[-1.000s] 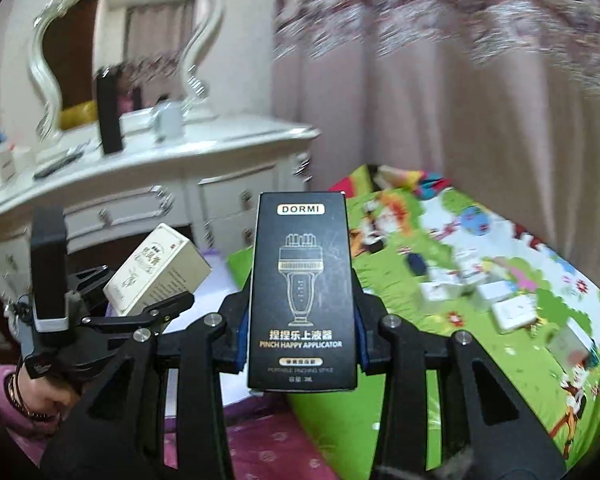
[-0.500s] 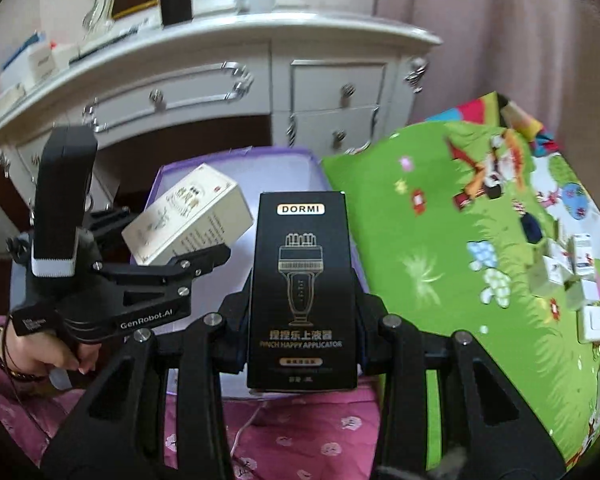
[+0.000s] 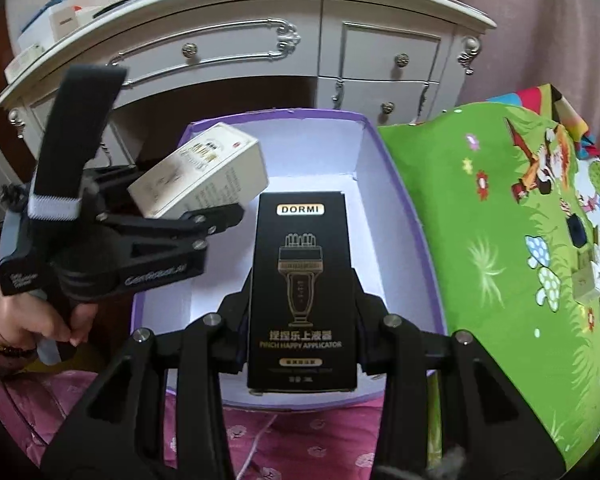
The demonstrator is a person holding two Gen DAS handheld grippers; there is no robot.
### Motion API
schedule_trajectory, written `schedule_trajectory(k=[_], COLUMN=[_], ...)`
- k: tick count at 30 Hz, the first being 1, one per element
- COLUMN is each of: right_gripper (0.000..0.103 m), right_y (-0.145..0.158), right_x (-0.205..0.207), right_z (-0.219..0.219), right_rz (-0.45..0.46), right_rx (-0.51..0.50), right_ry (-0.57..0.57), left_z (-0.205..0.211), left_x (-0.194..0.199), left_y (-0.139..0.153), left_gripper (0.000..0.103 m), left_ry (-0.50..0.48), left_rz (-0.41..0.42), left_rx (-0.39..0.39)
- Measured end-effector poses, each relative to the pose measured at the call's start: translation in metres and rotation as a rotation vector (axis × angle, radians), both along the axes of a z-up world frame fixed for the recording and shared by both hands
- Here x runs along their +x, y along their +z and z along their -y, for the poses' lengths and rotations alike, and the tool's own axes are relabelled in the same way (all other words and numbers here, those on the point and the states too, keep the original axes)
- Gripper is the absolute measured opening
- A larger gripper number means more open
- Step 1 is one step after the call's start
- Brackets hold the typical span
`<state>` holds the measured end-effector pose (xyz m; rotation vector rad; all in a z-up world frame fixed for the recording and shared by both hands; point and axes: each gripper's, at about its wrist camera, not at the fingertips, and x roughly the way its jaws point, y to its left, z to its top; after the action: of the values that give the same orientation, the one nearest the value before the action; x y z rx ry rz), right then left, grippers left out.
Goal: Organize rigid objects
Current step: 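Open both tools to drop the boxes into the storage box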
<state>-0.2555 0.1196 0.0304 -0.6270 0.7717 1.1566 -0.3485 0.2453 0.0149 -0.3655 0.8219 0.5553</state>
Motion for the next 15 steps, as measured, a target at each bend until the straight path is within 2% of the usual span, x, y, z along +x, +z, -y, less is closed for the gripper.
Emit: schedule_trajectory(k=[1,3,7,11,15], right_gripper=[0.059,0.073,0.079,0.083,0.083], right_y=[0.0,0.003,0.019,0.022,0.008], right_x=[0.001,0.004,0.031,0.073,0.116], right_z=[0.002,0.009,0.041,0.091,0.163], right_rz=[0.003,0.005,-0.045,-0.094,-0.136], right_rx=[0.007,0.034,0.126,0.191,0.204], right_ry=[-0.003,-0.03,-0.147,-0.336,-0.583], left_z=[0.0,0.003,0.018,0.055,0.095], left_x=[0.002,0.004,0.014,0.045,0.092], left_y=[0.002,0.007,0.02,0.035,0.046], left_gripper=[0.078,0.091,0.091,0.091,0.101], left_ry=[0.026,0.06,0.009,-0.174,-0.366], left_rz=[-0.02,-0.029,-0.01,0.026,0.057], left_rx=[0.022,0.062,0.104,0.109,0.084])
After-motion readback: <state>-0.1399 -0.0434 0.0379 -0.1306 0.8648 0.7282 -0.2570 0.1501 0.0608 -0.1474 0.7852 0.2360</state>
